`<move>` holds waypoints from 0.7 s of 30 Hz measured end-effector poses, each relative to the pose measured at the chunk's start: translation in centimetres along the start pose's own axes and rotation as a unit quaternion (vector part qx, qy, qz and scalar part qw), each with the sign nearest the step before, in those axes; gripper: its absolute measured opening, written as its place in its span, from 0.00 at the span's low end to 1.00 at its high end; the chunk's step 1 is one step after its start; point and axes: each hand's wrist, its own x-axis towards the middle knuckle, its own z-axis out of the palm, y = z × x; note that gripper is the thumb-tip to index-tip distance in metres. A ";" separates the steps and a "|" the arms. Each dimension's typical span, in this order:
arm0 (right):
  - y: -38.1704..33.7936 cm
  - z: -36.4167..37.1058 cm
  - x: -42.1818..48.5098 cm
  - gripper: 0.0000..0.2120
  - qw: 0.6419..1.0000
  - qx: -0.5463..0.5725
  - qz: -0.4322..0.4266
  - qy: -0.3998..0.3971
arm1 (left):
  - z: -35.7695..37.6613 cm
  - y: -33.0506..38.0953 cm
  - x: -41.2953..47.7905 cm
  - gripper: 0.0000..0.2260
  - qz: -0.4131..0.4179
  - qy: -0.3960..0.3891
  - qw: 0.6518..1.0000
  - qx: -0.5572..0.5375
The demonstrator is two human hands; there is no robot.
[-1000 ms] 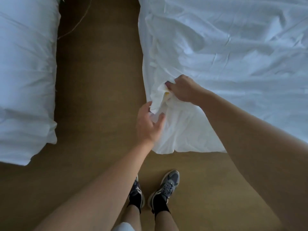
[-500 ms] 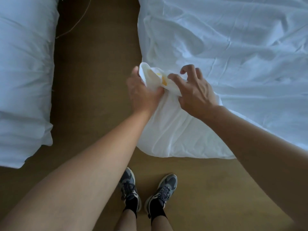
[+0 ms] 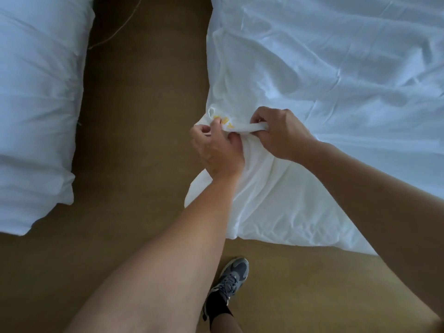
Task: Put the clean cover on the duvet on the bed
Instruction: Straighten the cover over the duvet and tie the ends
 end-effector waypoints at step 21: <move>-2.1 0.8 -0.3 0.05 0.999 -0.035 -0.024 -0.009 | -4.1 -1.9 4.7 0.10 0.178 -0.263 0.947 -0.046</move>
